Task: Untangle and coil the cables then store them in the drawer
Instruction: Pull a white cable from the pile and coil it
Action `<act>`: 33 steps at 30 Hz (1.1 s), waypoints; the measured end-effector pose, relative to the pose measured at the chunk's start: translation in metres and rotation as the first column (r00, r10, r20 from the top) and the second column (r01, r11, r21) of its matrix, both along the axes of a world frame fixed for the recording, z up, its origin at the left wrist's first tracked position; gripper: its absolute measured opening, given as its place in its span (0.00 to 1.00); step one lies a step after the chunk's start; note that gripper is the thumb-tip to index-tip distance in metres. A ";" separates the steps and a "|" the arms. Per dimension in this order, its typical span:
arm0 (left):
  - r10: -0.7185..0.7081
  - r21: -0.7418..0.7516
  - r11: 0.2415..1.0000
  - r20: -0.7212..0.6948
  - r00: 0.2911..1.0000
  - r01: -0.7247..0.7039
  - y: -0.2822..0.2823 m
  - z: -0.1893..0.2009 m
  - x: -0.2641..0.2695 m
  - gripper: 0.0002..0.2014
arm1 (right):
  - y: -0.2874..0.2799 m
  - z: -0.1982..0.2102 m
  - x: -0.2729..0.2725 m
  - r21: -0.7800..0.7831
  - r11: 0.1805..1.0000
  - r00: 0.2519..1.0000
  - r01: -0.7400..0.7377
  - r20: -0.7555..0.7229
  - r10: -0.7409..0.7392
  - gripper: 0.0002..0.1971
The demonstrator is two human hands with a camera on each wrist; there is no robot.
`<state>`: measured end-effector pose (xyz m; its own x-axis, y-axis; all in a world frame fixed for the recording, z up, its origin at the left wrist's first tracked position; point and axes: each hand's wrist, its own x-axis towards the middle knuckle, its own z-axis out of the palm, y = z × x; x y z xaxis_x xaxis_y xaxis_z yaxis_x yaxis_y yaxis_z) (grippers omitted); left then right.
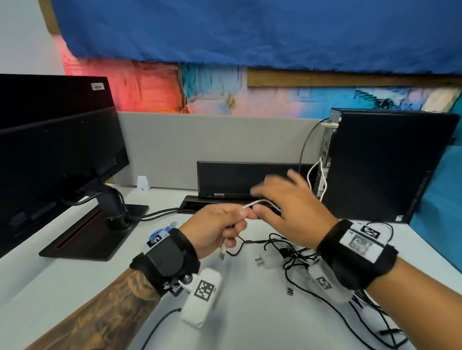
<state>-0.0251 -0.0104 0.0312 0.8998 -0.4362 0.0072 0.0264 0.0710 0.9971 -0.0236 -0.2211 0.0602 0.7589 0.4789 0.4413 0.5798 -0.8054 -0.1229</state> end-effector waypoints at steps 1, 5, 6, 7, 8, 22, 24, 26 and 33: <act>0.008 -0.029 1.000 -0.023 1.000 -0.009 0.002 0.002 0.000 0.13 | 0.000 -0.002 -0.002 0.099 0.995 0.973 -0.034 -0.224 0.056 0.15; -0.153 -0.213 0.971 -0.191 0.970 0.111 0.007 0.004 -0.009 0.12 | -0.006 -0.007 -0.004 0.406 0.914 0.939 0.017 -0.321 0.125 0.11; -0.231 -0.320 0.934 -0.201 0.952 0.159 0.007 0.005 -0.012 0.11 | -0.005 -0.010 -0.005 0.399 0.917 0.950 0.027 -0.296 0.101 0.11; -0.278 -0.426 0.886 -0.175 0.945 0.182 0.006 0.008 -0.014 0.10 | -0.002 -0.015 -0.006 0.381 0.924 0.946 0.025 -0.308 0.102 0.12; -0.279 -0.513 0.840 -0.134 0.951 0.174 0.006 0.011 -0.014 0.10 | 0.002 -0.021 -0.008 0.354 0.935 0.930 0.019 -0.350 0.114 0.12; 0.259 0.040 0.956 0.348 0.901 -0.290 0.006 -0.031 0.007 0.10 | 0.028 -0.023 -0.058 0.315 0.947 0.913 -0.066 -0.365 0.185 0.14; 0.143 0.121 0.974 0.326 0.934 -0.192 0.001 -0.033 0.003 0.12 | 0.024 -0.014 -0.047 0.417 0.909 0.946 0.004 -0.295 0.131 0.11; 0.048 0.032 0.998 0.170 0.984 -0.054 -0.001 -0.033 0.000 0.14 | 0.022 -0.012 -0.031 0.497 0.864 0.972 0.073 -0.231 0.051 0.10; -0.192 -0.488 0.865 -0.103 0.976 0.119 0.019 -0.017 0.011 0.11 | 0.034 -0.050 0.011 0.483 0.862 0.924 0.150 -0.380 0.052 0.12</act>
<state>-0.0141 0.0082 0.0140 0.8278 -0.5466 0.1266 0.2164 0.5192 0.8268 -0.0127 -0.1870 0.0102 0.9284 0.2303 0.2915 0.3713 -0.6026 -0.7064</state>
